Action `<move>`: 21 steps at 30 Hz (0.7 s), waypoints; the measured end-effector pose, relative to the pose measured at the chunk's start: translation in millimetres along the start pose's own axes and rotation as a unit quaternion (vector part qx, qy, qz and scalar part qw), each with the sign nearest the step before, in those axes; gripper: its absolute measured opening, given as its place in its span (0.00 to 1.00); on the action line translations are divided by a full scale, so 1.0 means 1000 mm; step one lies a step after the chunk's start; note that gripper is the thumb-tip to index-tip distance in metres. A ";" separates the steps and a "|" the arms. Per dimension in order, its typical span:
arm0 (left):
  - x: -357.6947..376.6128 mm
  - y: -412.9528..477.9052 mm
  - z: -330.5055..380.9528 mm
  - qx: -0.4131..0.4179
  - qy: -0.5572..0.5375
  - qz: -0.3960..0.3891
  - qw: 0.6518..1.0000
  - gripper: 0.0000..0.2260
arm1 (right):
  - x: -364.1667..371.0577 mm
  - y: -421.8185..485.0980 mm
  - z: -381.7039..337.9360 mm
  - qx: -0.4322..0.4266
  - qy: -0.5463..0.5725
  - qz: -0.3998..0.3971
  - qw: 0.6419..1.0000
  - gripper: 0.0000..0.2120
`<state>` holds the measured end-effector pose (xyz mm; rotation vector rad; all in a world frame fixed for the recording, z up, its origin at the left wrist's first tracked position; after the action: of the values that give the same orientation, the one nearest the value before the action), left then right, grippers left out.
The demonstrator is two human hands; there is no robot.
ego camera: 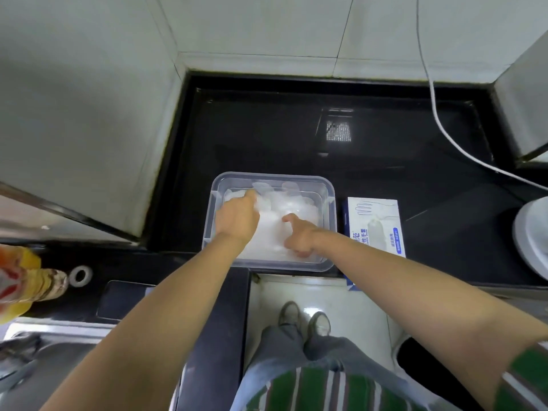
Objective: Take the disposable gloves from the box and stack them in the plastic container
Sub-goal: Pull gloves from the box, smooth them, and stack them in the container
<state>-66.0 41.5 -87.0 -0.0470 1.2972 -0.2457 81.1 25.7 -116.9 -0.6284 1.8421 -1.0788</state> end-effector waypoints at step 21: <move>0.060 -0.006 -0.016 -0.101 -0.049 -0.197 0.974 0.42 | 0.006 0.018 0.007 0.027 -0.009 -0.004 1.000 0.52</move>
<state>-67.1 25.1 -147.2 -0.4867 1.2026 -0.4433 84.9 27.1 -136.5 -0.6117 1.7896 -1.1210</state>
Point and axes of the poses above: each hand's wrist, its own y-axis towards the middle knuckle, its own x-axis out of the palm, z = x × y, the point moved 4 cm from there along y, towards the middle knuckle, and after that the axes turned 14 degrees about x, right-handed, at the moved point
